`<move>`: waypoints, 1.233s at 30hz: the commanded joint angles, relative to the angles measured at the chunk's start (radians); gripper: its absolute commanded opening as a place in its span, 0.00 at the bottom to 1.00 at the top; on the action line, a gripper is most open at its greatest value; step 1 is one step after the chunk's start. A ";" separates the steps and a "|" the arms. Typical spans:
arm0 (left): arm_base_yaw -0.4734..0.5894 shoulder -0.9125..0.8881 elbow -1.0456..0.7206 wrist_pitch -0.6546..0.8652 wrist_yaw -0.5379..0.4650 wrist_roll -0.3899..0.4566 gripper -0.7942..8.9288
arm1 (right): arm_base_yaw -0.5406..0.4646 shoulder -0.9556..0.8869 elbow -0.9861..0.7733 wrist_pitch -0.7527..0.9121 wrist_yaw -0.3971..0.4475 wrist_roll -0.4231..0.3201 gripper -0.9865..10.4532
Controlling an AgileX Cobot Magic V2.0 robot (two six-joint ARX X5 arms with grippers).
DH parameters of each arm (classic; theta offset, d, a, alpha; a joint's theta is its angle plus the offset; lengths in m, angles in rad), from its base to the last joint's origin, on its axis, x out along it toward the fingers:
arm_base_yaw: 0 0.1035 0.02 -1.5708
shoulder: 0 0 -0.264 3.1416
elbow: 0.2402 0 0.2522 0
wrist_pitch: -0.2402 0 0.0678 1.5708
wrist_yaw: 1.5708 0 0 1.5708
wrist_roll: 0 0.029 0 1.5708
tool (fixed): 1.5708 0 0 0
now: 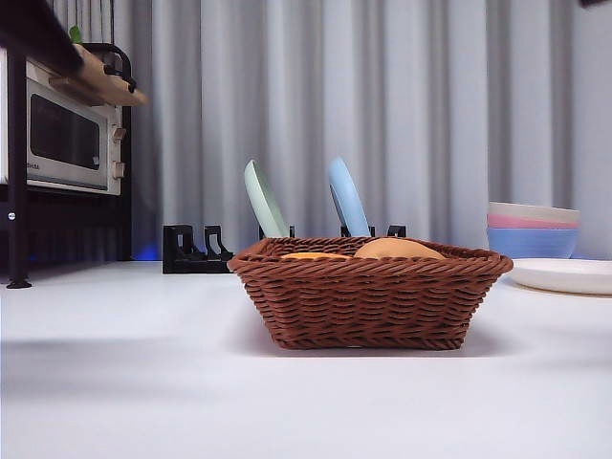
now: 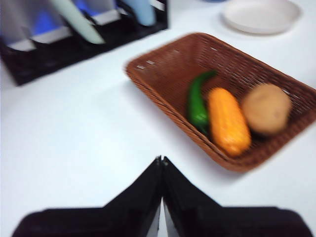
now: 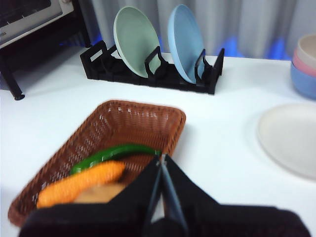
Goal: Pick up the basket,pick up the corn from the table,pick up the potato from the table,pick up the cucumber from the table,put all items into the basket
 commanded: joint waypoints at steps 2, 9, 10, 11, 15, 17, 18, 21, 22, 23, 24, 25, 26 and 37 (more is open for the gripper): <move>0.000 -0.004 -0.023 -0.014 0.013 -0.028 0.08 | 0.003 -0.106 -0.069 -0.052 0.036 0.108 0.07; 0.001 -0.003 -0.020 -0.029 0.006 -0.026 0.08 | 0.003 -0.131 -0.069 -0.106 0.090 0.156 0.09; 0.000 -0.003 -0.020 -0.027 0.007 -0.026 0.08 | 0.003 -0.131 -0.069 -0.106 0.098 0.156 0.09; 0.000 -0.003 -0.020 -0.027 0.009 -0.026 0.08 | 0.003 -0.130 -0.069 -0.106 0.108 0.156 0.09; 0.000 -0.003 -0.020 -0.030 0.008 -0.026 0.08 | 0.003 -0.130 -0.069 -0.106 0.108 0.156 0.09; 0.000 -0.003 -0.020 -0.030 0.007 -0.026 0.08 | 0.003 -0.130 -0.069 -0.106 0.108 0.156 0.09; 0.000 -0.003 -0.020 -0.030 0.007 -0.024 0.08 | 0.003 -0.130 -0.069 -0.106 0.108 0.156 0.09; 0.001 -0.018 -0.021 -0.032 -0.022 0.008 0.08 | 0.003 -0.130 -0.069 -0.106 0.108 0.156 0.09; 0.005 -0.038 -0.021 -0.038 -0.025 0.008 0.08 | 0.003 -0.130 -0.069 -0.106 0.108 0.156 0.09; 0.007 -0.055 -0.021 -0.042 -0.021 0.009 0.08 | 0.004 -0.130 -0.069 -0.106 0.107 0.156 0.09; 0.010 -0.076 -0.021 -0.047 -0.021 0.014 0.08 | 0.004 -0.130 -0.069 -0.106 0.108 0.156 0.09; 0.015 -0.100 -0.021 -0.048 -0.021 0.031 0.08 | 0.004 -0.130 -0.069 -0.106 0.108 0.156 0.09; 0.024 -0.123 -0.021 -0.047 -0.019 0.039 0.08 | 0.004 -0.130 -0.069 -0.106 0.108 0.156 0.09; 0.387 -0.477 -0.151 0.002 -0.017 0.029 0.08 | 0.004 -0.130 -0.069 -0.106 0.108 0.156 0.09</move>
